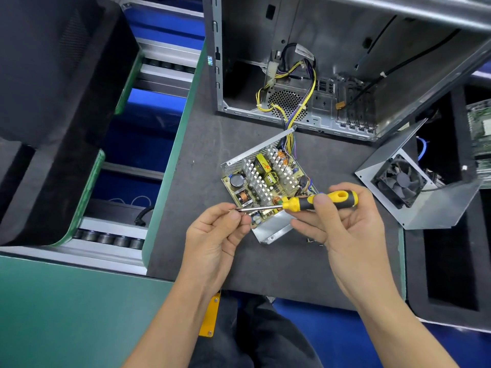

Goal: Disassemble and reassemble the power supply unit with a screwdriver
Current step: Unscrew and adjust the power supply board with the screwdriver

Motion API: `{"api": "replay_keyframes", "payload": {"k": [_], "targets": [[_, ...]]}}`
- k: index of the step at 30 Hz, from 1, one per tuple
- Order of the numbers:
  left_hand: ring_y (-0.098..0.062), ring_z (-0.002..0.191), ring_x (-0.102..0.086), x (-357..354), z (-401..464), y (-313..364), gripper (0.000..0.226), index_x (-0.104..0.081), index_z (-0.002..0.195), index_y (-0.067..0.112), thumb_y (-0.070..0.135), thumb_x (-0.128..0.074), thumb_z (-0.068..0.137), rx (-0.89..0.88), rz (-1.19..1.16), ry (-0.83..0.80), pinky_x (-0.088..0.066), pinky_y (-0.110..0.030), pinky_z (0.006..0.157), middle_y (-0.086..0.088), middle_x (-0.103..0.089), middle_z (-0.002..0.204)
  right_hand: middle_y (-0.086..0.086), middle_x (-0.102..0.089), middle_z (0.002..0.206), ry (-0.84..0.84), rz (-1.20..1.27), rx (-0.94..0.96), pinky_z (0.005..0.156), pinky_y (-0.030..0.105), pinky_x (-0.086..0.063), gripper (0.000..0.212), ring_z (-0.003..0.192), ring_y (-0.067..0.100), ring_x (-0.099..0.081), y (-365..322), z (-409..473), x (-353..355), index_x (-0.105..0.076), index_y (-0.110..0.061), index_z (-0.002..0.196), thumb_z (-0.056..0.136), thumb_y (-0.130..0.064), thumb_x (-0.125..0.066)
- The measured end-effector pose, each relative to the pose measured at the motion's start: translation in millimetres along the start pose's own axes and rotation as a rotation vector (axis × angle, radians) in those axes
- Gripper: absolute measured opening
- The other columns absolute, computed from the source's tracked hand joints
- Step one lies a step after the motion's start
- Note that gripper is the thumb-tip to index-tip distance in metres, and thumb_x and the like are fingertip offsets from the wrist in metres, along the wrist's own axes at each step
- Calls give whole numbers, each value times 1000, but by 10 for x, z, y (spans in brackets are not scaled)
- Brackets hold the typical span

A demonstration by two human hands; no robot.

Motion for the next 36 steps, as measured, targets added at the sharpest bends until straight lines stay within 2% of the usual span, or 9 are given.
{"api": "replay_keyframes", "payload": {"k": [12,18,21,23,25,27,29,32,36], "targets": [[-19,66,-73,35,-36,11,17,-80,77,17,8,-74,64,-37,111,-2,-58,-24,63,-11,-74,72,25,-72,91,17,24,-43,68,33,-60,31,84,40,-73,108,18,69,-50,-14,102,84,-32,-67],[-23,80,-75,12,-36,-20,27,-81,91,15,11,-78,64,-30,156,-72,-58,-25,69,-16,-76,87,26,-71,93,36,28,-49,69,34,-60,35,85,40,-73,120,34,117,-49,-11,106,85,-33,-67],[-24,87,-74,87,-31,128,46,-78,102,20,24,-90,57,-164,420,-62,-57,-25,77,-10,-76,99,28,-69,95,79,35,-34,71,35,-60,26,86,40,-73,85,63,223,-49,-12,104,91,-28,-65],[-17,91,-71,65,-22,386,49,-71,112,25,28,-87,66,-418,751,-47,-54,-22,81,-1,-74,103,32,-66,98,111,53,-21,72,35,-60,16,88,41,-72,51,101,310,-50,-12,101,97,-22,-61],[-14,105,-63,-72,30,536,54,-64,125,26,30,-85,75,-674,1140,-77,-51,-24,90,7,-66,118,30,-68,96,128,63,-10,73,35,-60,10,87,42,-72,19,148,380,-50,-15,97,99,-19,-59],[-14,120,-53,-125,189,471,66,-56,136,20,30,-84,77,-689,1360,-130,-48,-35,100,11,-56,132,26,-71,91,137,81,-7,74,35,-60,9,87,41,-72,-1,180,424,-49,-16,96,100,-19,-57],[-13,124,-49,-102,308,366,73,-51,141,18,29,-84,77,-631,1394,-174,-44,-37,105,16,-49,133,25,-72,91,148,91,-6,75,36,-60,10,89,42,-72,-9,211,458,-48,-16,98,100,-19,-57],[-8,118,-49,-16,367,330,73,-50,142,22,30,-84,77,-648,1378,-134,-40,-23,104,26,-46,130,25,-72,91,159,87,-3,75,36,-60,9,89,42,-72,3,239,491,-48,-16,99,101,-19,-56],[-3,119,-43,-29,354,330,70,-51,140,18,38,-79,79,-720,1398,-127,-28,-8,105,17,-50,131,24,-72,91,155,74,17,75,35,-59,14,90,41,-72,21,273,494,-46,-14,106,100,-20,-57]]}}
Point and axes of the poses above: each hand's wrist, its own z-axis towards the middle knuckle, its own x-axis out of the back of the hand, y = z × x, the point moved 10 cm from there along z, towards the middle knuckle
